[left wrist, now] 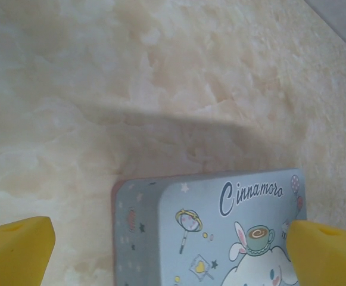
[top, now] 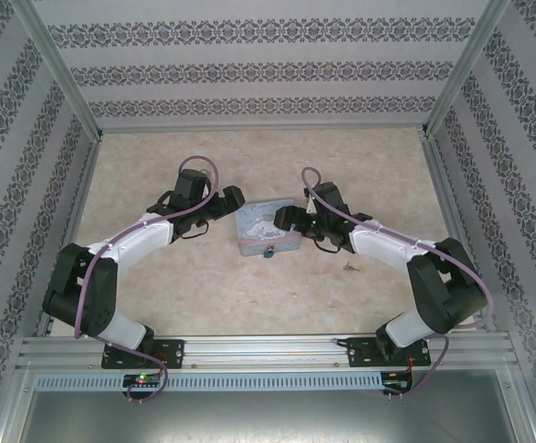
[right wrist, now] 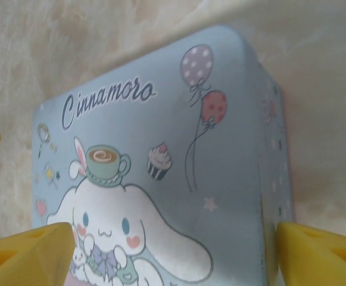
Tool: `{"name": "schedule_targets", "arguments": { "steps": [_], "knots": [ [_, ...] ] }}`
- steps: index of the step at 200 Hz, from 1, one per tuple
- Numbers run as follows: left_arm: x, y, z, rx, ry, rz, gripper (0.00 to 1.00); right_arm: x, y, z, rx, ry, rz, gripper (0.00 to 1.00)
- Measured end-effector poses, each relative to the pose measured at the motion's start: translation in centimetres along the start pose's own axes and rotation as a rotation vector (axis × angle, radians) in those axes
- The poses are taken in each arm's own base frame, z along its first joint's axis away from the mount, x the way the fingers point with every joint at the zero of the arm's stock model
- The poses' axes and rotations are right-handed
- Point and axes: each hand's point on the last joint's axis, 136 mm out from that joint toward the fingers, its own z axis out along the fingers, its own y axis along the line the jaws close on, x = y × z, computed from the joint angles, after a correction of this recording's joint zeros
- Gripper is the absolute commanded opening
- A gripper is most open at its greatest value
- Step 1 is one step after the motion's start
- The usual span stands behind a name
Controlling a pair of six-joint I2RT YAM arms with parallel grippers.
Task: Unlock the padlock with the key
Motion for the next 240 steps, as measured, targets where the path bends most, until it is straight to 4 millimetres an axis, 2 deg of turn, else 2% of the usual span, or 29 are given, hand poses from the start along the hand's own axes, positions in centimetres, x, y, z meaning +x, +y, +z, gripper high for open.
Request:
{"name": "schedule_targets", "arguments": {
  "steps": [19, 28, 54, 74, 98, 107, 123, 142, 158, 183, 190, 205, 240],
  "knots": [
    [0.2, -0.2, 0.0, 0.008, 0.008, 0.002, 1.0, 0.8, 0.6, -0.2, 0.003, -0.004, -0.009, 0.88],
    [0.2, -0.2, 0.0, 0.011, 0.011, 0.002, 1.0, 1.0, 0.7, -0.3, 0.006, -0.008, -0.01, 0.98],
    [0.4, -0.4, 0.0, 0.02, 0.02, 0.002, 1.0, 0.7, 0.5, -1.0, 0.044, -0.047, -0.001, 0.98],
    [0.5, -0.3, -0.1, 0.019, 0.02, 0.006, 1.0, -0.5, 0.1, -3.1, 0.085, -0.128, 0.01, 0.98],
    [1.0, 0.0, -1.0, 0.02, 0.016, 0.007, 1.0, -2.5, 0.0, -7.2, 0.051, -0.259, 0.072, 0.98],
    [1.0, 0.0, -1.4, 0.019, 0.01, 0.009, 1.0, -3.2, -0.8, -8.8, 0.036, -0.316, 0.1, 0.98],
    [0.8, -0.2, -2.3, 0.022, -0.012, 0.014, 1.0, -4.0, -3.5, -11.3, 0.051, -0.406, 0.16, 0.98],
    [0.5, -0.3, -3.4, 0.021, -0.035, 0.017, 1.0, -3.6, -6.0, -12.9, 0.092, -0.444, 0.209, 0.98],
    [0.4, -0.5, -4.2, 0.025, -0.048, 0.018, 1.0, -3.2, -7.2, -13.7, 0.131, -0.444, 0.209, 0.98],
    [0.6, -0.3, -4.7, 0.024, -0.049, 0.011, 1.0, -2.0, -8.5, -14.0, 0.191, -0.399, 0.182, 0.98],
    [0.8, -0.2, -4.6, 0.022, -0.045, 0.007, 0.99, -1.6, -9.1, -13.7, 0.213, -0.367, 0.181, 0.94],
    [1.3, 0.0, -4.5, 0.018, -0.032, -0.004, 1.0, -0.8, -10.4, -12.7, 0.266, -0.279, 0.182, 0.86],
    [2.7, -0.6, -4.0, 0.03, 0.008, 0.004, 1.0, 0.9, -12.2, -10.1, 0.357, -0.073, 0.18, 0.83]
  ]
}}
